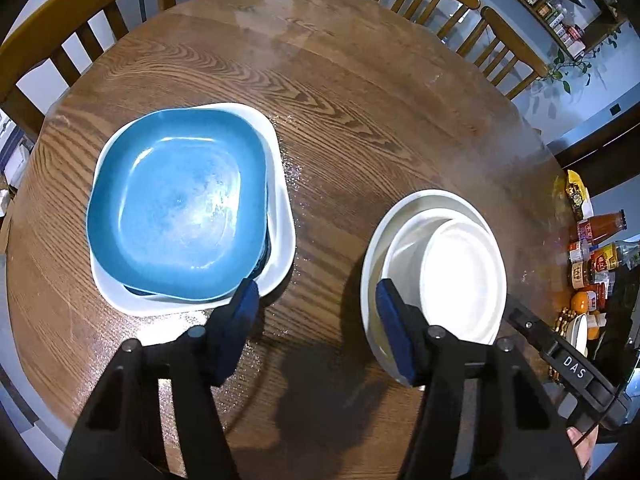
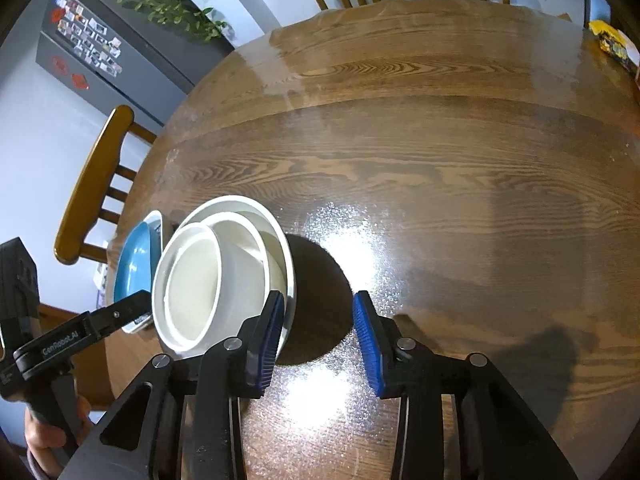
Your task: Organize plates and bowls
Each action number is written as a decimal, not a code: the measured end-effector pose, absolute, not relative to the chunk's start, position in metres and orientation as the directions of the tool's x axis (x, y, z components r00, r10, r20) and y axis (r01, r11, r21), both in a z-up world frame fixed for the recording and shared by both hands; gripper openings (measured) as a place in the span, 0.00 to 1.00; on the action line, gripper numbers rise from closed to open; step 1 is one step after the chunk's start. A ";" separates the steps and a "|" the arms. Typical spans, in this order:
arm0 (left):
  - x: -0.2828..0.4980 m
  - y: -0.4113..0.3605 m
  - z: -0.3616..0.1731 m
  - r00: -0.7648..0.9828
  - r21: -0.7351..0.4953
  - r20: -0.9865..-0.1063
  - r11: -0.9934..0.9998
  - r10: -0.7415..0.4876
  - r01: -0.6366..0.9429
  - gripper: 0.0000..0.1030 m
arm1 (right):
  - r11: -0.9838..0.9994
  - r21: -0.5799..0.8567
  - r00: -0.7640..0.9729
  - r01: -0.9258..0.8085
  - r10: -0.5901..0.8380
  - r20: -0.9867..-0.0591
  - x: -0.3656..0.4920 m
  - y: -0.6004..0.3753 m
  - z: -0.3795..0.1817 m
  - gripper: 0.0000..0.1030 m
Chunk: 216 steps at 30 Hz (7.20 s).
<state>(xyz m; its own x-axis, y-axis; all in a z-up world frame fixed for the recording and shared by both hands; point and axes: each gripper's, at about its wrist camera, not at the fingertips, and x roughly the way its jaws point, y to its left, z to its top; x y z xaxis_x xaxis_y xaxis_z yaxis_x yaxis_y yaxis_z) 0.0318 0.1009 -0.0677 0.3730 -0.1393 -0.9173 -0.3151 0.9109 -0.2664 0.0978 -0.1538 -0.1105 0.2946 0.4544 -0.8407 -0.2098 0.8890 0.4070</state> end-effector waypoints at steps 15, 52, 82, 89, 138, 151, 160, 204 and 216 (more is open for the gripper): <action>0.042 0.078 -0.079 0.342 -0.242 -0.927 0.941 -0.152 -0.238 0.15 | 0.879 0.418 0.272 -0.229 0.470 -0.840 0.103 -0.142 -0.117 0.21; 0.027 0.062 -0.054 0.486 -0.133 -0.873 0.980 -0.045 -0.148 0.03 | 0.884 0.370 0.372 -0.285 0.458 -0.808 0.078 -0.127 -0.077 0.10; 0.003 0.149 -0.020 0.565 -0.090 -0.820 0.955 0.089 -0.282 0.03 | 0.819 0.372 0.346 -0.437 0.535 -0.771 0.076 -0.026 -0.044 0.11; 0.008 0.169 -0.030 0.537 -0.088 -0.837 0.945 0.102 -0.315 0.03 | 0.807 0.380 0.305 -0.453 0.541 -0.784 0.085 -0.006 -0.056 0.10; 0.022 0.207 -0.068 0.435 -0.051 -0.893 0.933 0.118 -0.357 0.04 | 0.805 0.381 0.191 -0.454 0.506 -0.841 0.107 0.039 -0.096 0.10; 0.022 0.207 -0.068 0.439 -0.050 -0.891 0.934 0.119 -0.355 0.05 | 0.815 0.362 0.206 -0.453 0.491 -0.847 0.105 0.043 -0.096 0.10; 0.021 0.209 -0.068 0.441 -0.047 -0.889 0.932 0.125 -0.359 0.14 | 0.827 0.335 0.234 -0.453 0.472 -0.850 0.102 0.045 -0.092 0.10; -0.060 0.167 0.000 0.597 0.038 -0.754 0.926 0.273 -0.375 0.86 | 0.710 0.152 0.350 -0.688 0.508 -0.787 0.012 0.010 -0.026 0.70; -0.078 0.160 0.010 0.613 0.055 -0.727 0.917 0.309 -0.396 0.99 | 0.676 0.141 0.334 -0.723 0.522 -0.785 0.002 0.006 -0.025 0.92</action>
<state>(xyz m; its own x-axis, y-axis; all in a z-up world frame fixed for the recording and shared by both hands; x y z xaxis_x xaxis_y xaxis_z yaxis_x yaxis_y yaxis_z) -0.0776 0.1597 0.0103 0.6131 0.3087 -0.7272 -0.3960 0.9166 0.0552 0.0022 0.0055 -0.0250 0.3341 0.5218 -0.7849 -0.7233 0.6759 0.1414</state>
